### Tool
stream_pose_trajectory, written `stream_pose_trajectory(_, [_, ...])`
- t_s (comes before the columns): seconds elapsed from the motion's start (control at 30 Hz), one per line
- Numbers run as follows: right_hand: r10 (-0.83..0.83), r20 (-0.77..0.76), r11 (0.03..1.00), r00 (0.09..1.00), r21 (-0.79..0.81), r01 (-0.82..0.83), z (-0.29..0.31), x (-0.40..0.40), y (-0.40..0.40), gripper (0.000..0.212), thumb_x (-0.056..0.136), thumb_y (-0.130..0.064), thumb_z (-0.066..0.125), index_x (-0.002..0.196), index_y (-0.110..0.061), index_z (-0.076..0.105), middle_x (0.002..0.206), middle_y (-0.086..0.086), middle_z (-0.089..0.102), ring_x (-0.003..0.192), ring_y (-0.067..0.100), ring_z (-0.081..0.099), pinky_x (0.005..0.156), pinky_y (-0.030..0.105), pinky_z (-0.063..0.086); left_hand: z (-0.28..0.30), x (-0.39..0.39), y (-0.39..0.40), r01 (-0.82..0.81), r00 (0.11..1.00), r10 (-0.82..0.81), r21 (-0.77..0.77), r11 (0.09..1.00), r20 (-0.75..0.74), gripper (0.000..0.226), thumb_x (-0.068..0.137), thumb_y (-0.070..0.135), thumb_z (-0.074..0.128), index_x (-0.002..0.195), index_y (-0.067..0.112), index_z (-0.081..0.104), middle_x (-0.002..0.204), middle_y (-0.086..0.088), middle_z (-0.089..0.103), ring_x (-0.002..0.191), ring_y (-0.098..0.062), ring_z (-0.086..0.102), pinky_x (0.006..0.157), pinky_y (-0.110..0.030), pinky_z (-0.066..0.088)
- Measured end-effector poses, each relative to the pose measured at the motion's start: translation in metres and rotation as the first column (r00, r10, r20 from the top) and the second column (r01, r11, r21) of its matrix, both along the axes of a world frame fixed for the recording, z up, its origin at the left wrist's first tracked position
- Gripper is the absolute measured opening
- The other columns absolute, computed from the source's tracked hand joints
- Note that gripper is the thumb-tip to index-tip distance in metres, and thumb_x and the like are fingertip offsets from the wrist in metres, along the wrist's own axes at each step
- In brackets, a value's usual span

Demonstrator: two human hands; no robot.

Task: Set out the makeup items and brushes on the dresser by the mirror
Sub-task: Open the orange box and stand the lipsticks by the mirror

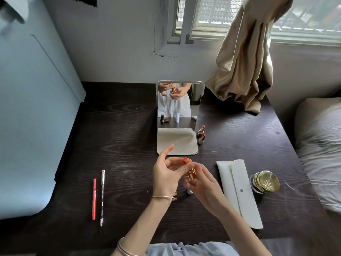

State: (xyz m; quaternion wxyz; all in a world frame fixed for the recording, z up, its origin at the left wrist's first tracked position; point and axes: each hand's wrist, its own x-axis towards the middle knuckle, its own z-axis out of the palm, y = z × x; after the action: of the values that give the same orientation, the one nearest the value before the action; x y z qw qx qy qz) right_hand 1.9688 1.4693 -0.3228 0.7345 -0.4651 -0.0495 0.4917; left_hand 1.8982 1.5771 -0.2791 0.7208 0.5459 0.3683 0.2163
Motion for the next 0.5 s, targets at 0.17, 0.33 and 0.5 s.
stream_pose_trajectory(0.17, [-0.008, 0.054, 0.999, 0.998, -0.036, 0.010, 0.0045, 0.0001, 0.0028, 0.035, 0.090, -0.031, 0.045, 0.106, -0.001, 0.055, 0.079, 0.008, 0.057, 0.063, 0.011, 0.056, 0.060, 0.020, 0.049, -0.0010, 0.0010, 0.0000, 0.009, 1.000, -0.009, 0.014, 1.000, -0.002, 0.068, 0.065, 0.000, 0.080, 0.123, 0.018, 0.050, 0.084, -0.007, 0.071, 0.074, -0.001, 0.069, 0.069, -0.012, 0.052])
stream_pose_trajectory(0.33, [0.050, 0.071, 0.999, 0.996, 0.003, -0.050, 0.0055, 0.0046, 0.0011, 0.044, 0.080, -0.035, 0.069, 0.110, -0.005, 0.057, 0.090, 0.005, 0.061, 0.077, 0.013, 0.059, 0.071, 0.023, 0.051, -0.0060, 0.0011, 0.0073, -0.007, 0.999, 0.008, 0.024, 1.000, -0.034, 0.071, 0.061, 0.014, 0.082, 0.125, 0.021, 0.051, 0.086, -0.003, 0.073, 0.085, -0.006, 0.070, 0.084, -0.022, 0.053])
stream_pose_trajectory(0.5, [0.074, 0.103, 0.996, 0.992, -0.047, -0.069, 0.0048, 0.0083, 0.0015, 0.031, 0.093, -0.027, 0.045, 0.108, -0.003, 0.056, 0.084, 0.008, 0.062, 0.071, 0.013, 0.059, 0.068, 0.021, 0.051, -0.0048, 0.0036, 0.0091, 0.028, 0.999, -0.028, 0.002, 1.000, -0.034, 0.068, 0.067, 0.007, 0.079, 0.128, 0.016, 0.049, 0.086, -0.001, 0.072, 0.078, 0.003, 0.068, 0.068, -0.008, 0.049])
